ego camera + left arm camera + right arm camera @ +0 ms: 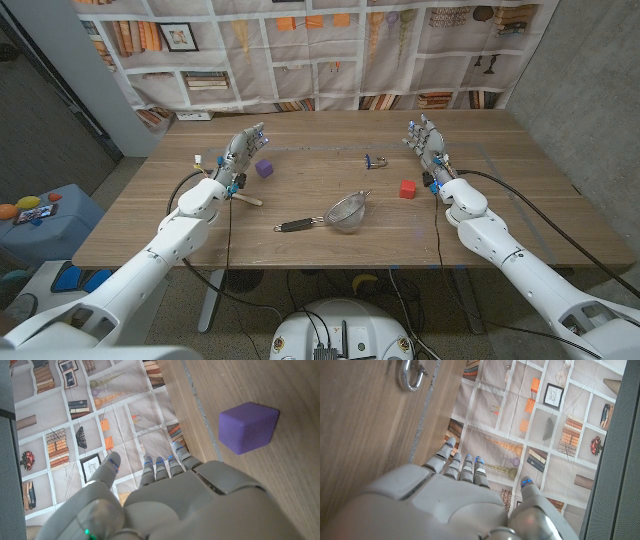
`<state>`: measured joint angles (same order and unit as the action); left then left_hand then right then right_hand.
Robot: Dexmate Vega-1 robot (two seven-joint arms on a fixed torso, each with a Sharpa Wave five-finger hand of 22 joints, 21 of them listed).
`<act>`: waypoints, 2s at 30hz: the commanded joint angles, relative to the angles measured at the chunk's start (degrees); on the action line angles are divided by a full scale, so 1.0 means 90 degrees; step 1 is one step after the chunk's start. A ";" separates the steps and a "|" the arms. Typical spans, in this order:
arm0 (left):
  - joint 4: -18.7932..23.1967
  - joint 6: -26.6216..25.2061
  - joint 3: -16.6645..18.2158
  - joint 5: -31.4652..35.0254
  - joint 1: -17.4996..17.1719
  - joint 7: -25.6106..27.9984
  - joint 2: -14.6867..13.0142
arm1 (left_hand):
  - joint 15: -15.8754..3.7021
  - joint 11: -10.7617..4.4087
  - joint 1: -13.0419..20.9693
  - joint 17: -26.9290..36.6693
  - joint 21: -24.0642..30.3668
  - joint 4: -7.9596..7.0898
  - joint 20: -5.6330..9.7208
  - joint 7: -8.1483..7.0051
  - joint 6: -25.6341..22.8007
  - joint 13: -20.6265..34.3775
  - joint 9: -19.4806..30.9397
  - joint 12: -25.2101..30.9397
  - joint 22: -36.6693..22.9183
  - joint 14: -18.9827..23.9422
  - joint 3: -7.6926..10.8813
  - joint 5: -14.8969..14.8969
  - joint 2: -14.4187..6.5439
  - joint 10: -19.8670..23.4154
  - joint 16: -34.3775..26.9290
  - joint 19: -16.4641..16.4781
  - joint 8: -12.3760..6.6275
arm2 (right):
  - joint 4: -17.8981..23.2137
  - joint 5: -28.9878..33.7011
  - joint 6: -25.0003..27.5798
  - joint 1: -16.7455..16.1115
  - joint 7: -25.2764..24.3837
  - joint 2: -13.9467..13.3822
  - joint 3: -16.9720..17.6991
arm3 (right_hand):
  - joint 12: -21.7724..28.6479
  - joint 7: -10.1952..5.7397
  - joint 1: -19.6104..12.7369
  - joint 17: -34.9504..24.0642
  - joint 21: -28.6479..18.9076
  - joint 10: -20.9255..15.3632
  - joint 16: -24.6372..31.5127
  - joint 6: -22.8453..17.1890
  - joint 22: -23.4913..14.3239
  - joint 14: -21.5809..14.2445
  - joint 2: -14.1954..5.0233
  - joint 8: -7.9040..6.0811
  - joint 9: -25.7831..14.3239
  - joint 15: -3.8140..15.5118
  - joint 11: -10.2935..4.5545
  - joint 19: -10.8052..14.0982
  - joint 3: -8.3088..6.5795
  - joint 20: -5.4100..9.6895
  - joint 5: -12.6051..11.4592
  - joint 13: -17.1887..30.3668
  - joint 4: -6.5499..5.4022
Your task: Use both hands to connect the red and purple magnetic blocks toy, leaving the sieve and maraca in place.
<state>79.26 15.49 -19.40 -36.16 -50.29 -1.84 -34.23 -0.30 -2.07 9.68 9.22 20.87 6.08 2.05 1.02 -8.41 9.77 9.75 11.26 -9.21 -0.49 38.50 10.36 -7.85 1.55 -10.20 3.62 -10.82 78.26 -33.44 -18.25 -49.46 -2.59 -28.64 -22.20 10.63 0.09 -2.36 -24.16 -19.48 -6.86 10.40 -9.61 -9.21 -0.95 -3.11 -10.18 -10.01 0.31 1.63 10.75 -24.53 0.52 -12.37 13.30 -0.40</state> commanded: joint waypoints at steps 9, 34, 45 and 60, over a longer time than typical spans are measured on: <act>0.1080 -0.0644 0.0140 0.0716 -0.0230 0.0329 -0.1129 | -0.0139 -0.0144 0.0485 0.0033 -0.0245 0.0478 0.0121 -0.0120 -0.0543 0.0037 0.0023 0.0077 -0.0019 0.0244 0.0144 -0.0005 0.0038 0.0392 -0.0040 0.0281 -0.0105 | -0.0025 0.0085 -0.0088 -0.0039 -0.0005 0.0028 -0.0042 | 0.0034 -0.0031 -0.0029 0.0039 0.0070 -0.0026 0.0053 -0.0108 -0.0026 0.0001 -0.0051 -0.0057 -0.0023 0.0029 0.0011 0.0024 -0.0026 0.0025 -0.0043 -0.0025 0.0041; 0.2350 -0.2041 0.0211 0.1917 -0.0113 0.0103 -0.2811 | -0.0224 -0.0398 0.1047 0.0037 -0.0525 0.0586 0.0074 -0.0407 -0.0989 0.0049 0.0038 0.0053 -0.0020 0.0438 0.0196 0.0022 0.0319 0.0597 -0.0024 0.0486 -0.0170 | -0.0471 0.0088 -0.0414 0.0155 0.0192 0.0194 -0.0065 | 0.0043 -0.0059 -0.0067 0.0093 0.0146 -0.0008 0.0077 -0.0127 -0.0027 0.0015 -0.0118 -0.0062 -0.0022 0.0041 0.0007 0.0050 -0.0025 0.0040 -0.0039 -0.0065 0.0081; 0.2673 -0.2553 -0.0134 0.2895 0.0357 -0.0413 -0.3407 | -0.0278 -0.0547 0.1356 0.0043 -0.0672 0.0592 0.0048 -0.0692 -0.1065 0.0059 0.0048 0.0046 -0.0021 0.0506 0.0177 0.0029 0.0624 0.0653 -0.0017 0.0587 -0.0164 | -0.0486 0.0077 -0.0432 0.0155 0.0197 0.0232 -0.0079 | 0.0049 -0.0071 -0.0076 0.0117 0.0187 -0.0003 0.0093 -0.0132 -0.0028 0.0012 -0.0146 -0.0063 -0.0021 0.0028 0.0001 0.0064 -0.0018 0.0047 -0.0034 -0.0084 0.0096; 0.3070 -0.3081 -0.0857 0.4813 0.1096 -0.1103 -0.3686 | -0.0374 -0.0723 0.1940 0.0048 -0.0977 0.0581 0.0156 -0.1013 -0.1210 0.0068 0.0060 -0.0016 -0.0022 0.0302 0.0217 0.0058 0.0938 0.0516 0.0044 0.0488 -0.0176 | -0.0404 0.0055 -0.0501 0.0013 0.0093 0.0190 0.0009 | 0.0053 -0.0082 -0.0084 0.0142 0.0230 0.0005 0.0104 -0.0139 -0.0028 0.0024 -0.0176 -0.0063 -0.0021 0.0024 -0.0003 0.0085 -0.0009 0.0051 -0.0027 -0.0102 0.0112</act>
<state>104.37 -9.05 -22.68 -5.13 -45.01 -7.34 -65.15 -1.98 -7.99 25.82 9.48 12.67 11.25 2.15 -7.31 -18.96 10.29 10.02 11.22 -9.19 2.91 39.92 10.63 0.26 6.44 -9.94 8.42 -11.92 74.09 -32.73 -22.33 -48.53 -1.06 -26.68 -22.69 10.63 -0.63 -3.11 -22.84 -17.73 -6.85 11.03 -10.33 -9.20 -0.72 -3.87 -10.41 -9.98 0.52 1.63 11.15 -24.68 0.93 -12.37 12.23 0.25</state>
